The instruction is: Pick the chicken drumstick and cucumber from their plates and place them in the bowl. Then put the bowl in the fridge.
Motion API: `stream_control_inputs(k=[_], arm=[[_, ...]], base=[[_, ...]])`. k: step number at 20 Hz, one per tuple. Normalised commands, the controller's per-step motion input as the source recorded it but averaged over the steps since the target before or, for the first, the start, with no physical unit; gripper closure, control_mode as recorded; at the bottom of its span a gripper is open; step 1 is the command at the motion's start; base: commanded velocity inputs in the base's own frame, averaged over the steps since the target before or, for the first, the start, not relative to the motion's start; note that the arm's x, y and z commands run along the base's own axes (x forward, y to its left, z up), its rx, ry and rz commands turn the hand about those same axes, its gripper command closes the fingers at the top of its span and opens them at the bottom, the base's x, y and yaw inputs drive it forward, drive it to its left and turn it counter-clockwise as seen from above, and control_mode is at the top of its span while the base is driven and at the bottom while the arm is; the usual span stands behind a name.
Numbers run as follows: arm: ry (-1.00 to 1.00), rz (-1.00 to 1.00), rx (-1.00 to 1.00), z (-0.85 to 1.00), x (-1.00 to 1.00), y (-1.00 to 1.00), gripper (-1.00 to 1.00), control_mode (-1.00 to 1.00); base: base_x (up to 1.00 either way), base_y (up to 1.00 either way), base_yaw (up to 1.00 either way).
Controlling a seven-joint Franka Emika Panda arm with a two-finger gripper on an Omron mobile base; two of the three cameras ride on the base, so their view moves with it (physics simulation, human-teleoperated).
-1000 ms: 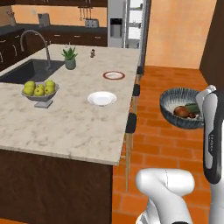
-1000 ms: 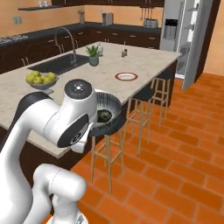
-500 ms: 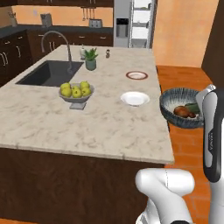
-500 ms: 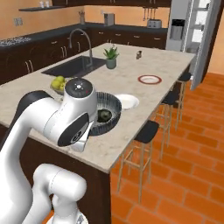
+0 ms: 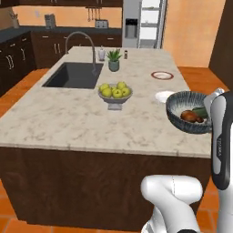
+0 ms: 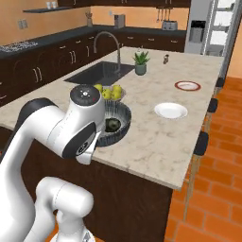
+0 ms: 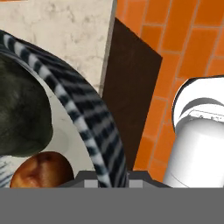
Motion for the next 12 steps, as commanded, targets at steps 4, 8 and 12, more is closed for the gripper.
stream_control_inputs(k=[4, 8, 12], arm=[[0.0, 0.0, 0.0, 0.0, 0.0, 0.0, 1.0, 1.0], [0.0, 0.0, 0.0, 0.0, 0.0, 0.0, 1.0, 1.0], [0.0, 0.0, 0.0, 0.0, 0.0, 0.0, 1.0, 1.0]], base=[[-0.14, 1.0, -0.15], [0.08, 1.0, -0.17], [0.16, 1.0, -0.21]])
